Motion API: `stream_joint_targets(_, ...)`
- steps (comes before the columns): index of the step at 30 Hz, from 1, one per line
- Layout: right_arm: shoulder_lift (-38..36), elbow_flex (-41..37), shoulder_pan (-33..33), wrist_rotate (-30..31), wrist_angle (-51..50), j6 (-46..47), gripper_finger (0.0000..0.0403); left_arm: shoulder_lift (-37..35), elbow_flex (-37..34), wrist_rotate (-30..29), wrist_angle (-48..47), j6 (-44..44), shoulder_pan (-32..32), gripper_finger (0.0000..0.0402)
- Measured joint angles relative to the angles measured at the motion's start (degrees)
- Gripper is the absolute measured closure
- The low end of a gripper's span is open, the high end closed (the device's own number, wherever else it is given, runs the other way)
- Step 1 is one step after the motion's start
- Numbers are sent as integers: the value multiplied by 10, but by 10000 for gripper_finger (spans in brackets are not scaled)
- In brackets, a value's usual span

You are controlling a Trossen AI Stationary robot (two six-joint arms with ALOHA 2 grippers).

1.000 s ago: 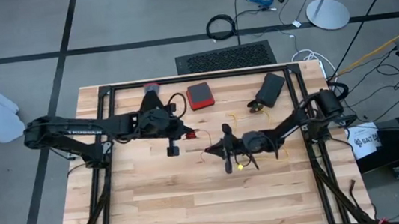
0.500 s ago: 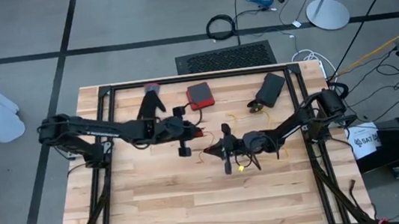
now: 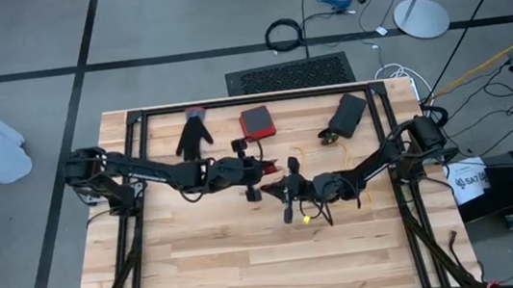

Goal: Coil cords
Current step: Coil the red wire onto the spool

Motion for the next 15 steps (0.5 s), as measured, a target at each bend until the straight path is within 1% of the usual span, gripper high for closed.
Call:
stream_joint_targets(2, 0, 0, 0, 2, -4, 0, 403, 4, 0, 0, 16, 0, -5, 393)
stream_joint_targets(11, 0, 0, 0, 21, -21, 15, 403, 6, 0, -2, 9, 2, -28, 393)
stream_joint_targets(15, 0, 0, 1, 20, -20, 29, 403, 6, 0, -20, 9, 13, -40, 393)
